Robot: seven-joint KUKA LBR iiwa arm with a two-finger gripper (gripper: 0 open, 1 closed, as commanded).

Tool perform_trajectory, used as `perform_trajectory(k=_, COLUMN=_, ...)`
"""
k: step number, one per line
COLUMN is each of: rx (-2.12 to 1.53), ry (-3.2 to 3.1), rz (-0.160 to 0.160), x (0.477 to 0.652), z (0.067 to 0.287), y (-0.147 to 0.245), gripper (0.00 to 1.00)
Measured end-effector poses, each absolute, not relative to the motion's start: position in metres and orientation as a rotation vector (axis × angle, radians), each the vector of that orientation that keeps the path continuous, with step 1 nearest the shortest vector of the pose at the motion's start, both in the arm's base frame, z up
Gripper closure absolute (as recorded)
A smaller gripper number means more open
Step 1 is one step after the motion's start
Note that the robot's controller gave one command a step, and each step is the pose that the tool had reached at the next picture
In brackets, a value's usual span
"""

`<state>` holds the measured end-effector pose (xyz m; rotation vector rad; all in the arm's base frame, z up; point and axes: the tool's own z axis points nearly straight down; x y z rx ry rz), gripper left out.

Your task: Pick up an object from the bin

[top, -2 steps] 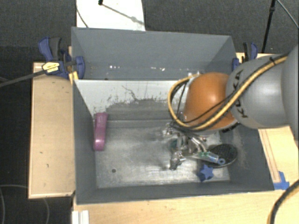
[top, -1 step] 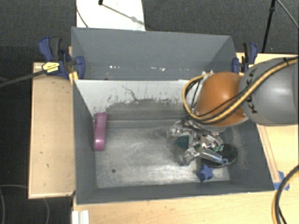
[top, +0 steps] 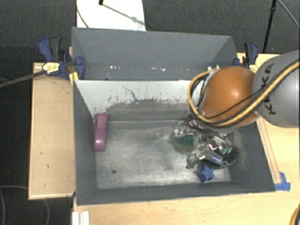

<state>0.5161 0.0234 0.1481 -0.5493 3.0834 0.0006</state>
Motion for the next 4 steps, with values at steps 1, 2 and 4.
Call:
perform_trajectory(k=1, rx=-0.858, ry=3.013, rz=0.001, x=0.555, z=0.072, y=-0.018, gripper=0.00)
perform_trajectory(k=2, rx=-1.128, ry=2.924, rz=-0.006, x=0.586, z=0.109, y=-0.058, gripper=0.00)
perform_trajectory(k=4, rx=-1.565, ry=2.716, rz=-0.008, x=0.577, z=0.229, y=-0.104, gripper=1.00)
